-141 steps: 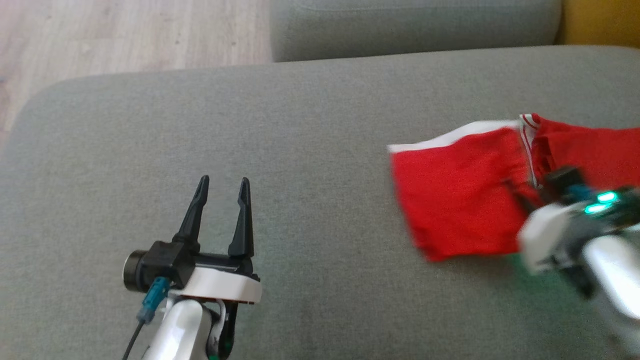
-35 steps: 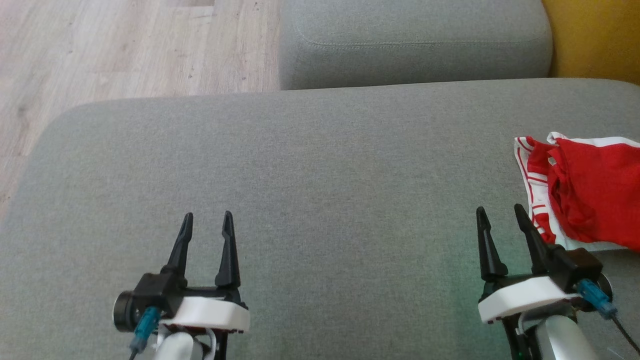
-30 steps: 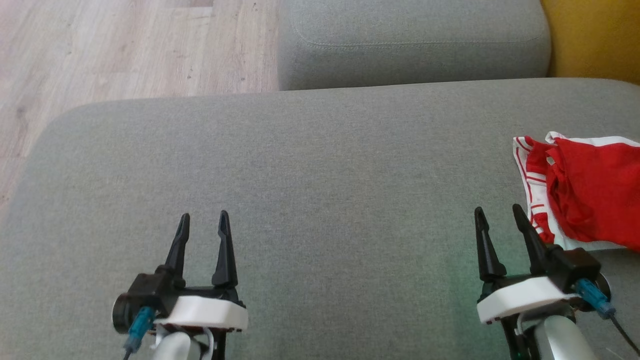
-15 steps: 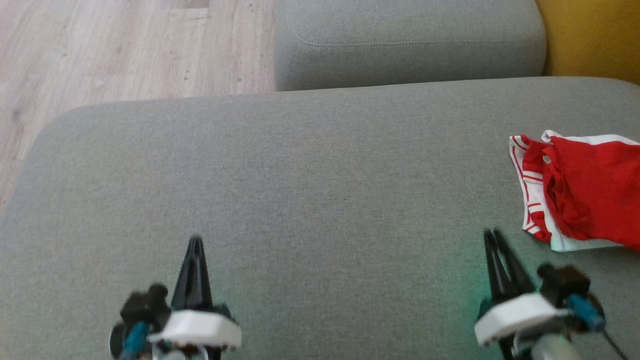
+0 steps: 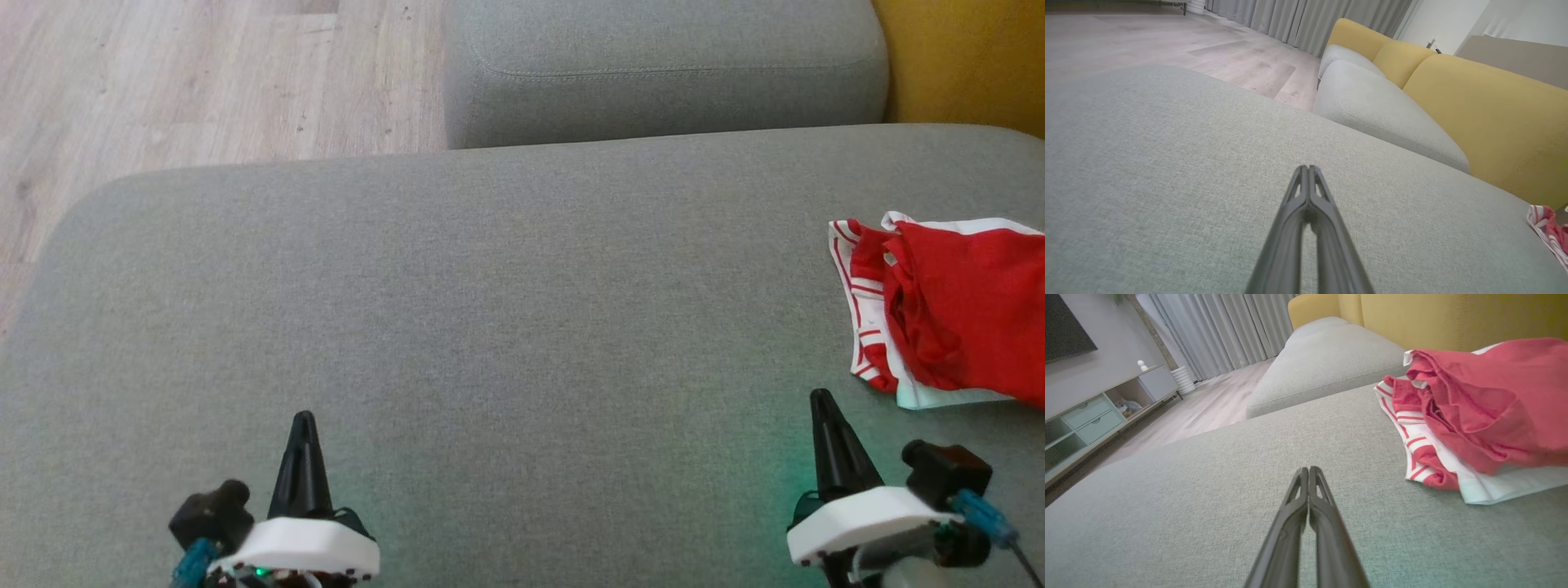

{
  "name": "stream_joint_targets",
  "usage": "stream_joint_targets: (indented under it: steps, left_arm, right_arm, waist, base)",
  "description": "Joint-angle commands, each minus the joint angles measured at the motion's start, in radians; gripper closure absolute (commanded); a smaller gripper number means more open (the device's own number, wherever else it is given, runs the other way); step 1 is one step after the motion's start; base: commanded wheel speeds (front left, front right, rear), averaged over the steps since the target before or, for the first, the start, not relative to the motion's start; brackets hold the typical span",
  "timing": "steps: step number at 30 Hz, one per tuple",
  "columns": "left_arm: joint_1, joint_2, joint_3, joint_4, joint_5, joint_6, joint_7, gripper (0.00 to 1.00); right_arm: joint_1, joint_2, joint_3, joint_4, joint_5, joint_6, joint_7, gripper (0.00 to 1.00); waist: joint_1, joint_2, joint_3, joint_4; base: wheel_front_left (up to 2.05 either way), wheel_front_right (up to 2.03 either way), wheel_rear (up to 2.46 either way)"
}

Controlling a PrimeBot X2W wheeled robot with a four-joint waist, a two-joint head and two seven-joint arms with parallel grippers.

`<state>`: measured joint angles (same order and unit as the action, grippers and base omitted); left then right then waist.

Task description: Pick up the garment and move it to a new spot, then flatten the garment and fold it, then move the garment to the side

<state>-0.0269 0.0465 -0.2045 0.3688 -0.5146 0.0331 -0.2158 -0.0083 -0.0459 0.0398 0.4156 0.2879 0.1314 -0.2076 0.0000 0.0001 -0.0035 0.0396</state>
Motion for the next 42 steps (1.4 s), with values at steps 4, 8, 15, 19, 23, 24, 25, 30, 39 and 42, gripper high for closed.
stream_joint_targets:
  steps: [4,8,15,19,23,24,25,30,39,42]
  left_arm:
    - [-0.049,0.000,0.028,-0.040,-0.056,-0.015,0.015,1.00]
    - [-0.050,0.001,0.039,-0.043,-0.095,-0.021,0.026,1.00]
    - [-0.052,0.001,0.058,-0.049,-0.163,-0.031,0.047,1.00]
    - [-0.054,0.001,0.069,-0.052,-0.202,-0.036,0.059,1.00]
    - [-0.055,0.001,0.080,-0.055,-0.241,-0.042,0.071,1.00]
    - [-0.055,0.001,0.083,-0.056,-0.251,-0.043,0.074,1.00]
    - [-0.055,0.001,0.086,-0.057,-0.261,-0.045,0.077,1.00]
    - [-0.057,0.001,0.096,-0.060,-0.300,-0.050,0.088,1.00]
    - [-0.060,0.001,0.124,-0.068,-0.397,-0.064,0.118,1.00]
    - [-0.060,0.002,0.132,-0.070,-0.427,-0.068,0.127,1.00]
  right_arm:
    - [-0.045,-0.002,-0.011,-0.043,0.070,0.000,0.015,1.00]
    - [-0.047,-0.002,-0.016,-0.047,0.117,0.000,0.026,1.00]
    - [-0.051,-0.002,-0.026,-0.056,0.199,0.000,0.046,1.00]
    - [-0.053,-0.002,-0.031,-0.061,0.246,0.000,0.058,1.00]
    - [-0.055,-0.002,-0.037,-0.066,0.293,0.000,0.069,1.00]
    - [-0.055,-0.002,-0.038,-0.067,0.305,0.000,0.072,1.00]
    - [-0.056,-0.002,-0.039,-0.068,0.317,0.000,0.075,1.00]
    - [-0.058,-0.002,-0.045,-0.073,0.364,0.000,0.087,1.00]
    - [-0.063,-0.003,-0.058,-0.085,0.481,0.000,0.115,1.00]
    - [-0.065,-0.003,-0.062,-0.088,0.516,0.000,0.124,1.00]
  waist:
    - [0.0000,-0.0001,0.000,-0.002]
    - [0.0000,-0.0001,0.001,-0.003]
    - [0.0000,-0.0001,0.001,-0.006]
    - [0.0000,-0.0001,0.001,-0.007]
    - [0.0000,-0.0001,0.001,-0.008]
    - [0.0000,-0.0001,0.001,-0.009]
    - [0.0000,-0.0001,0.002,-0.009]
    - [0.0000,-0.0001,0.002,-0.011]
    - [0.0000,-0.0001,0.002,-0.014]
    - [0.0000,-0.0001,0.003,-0.015]
  base:
    - [0.00,0.00,0.00]
    - [0.00,0.00,0.00]
    - [0.00,0.00,0.00]
    - [0.00,0.00,0.00]
    - [0.00,0.00,0.00]
    - [0.00,0.00,0.00]
    - [0.00,0.00,0.00]
    - [0.00,0.00,0.00]
    - [0.00,0.00,0.00]
    - [0.00,0.00,0.00]
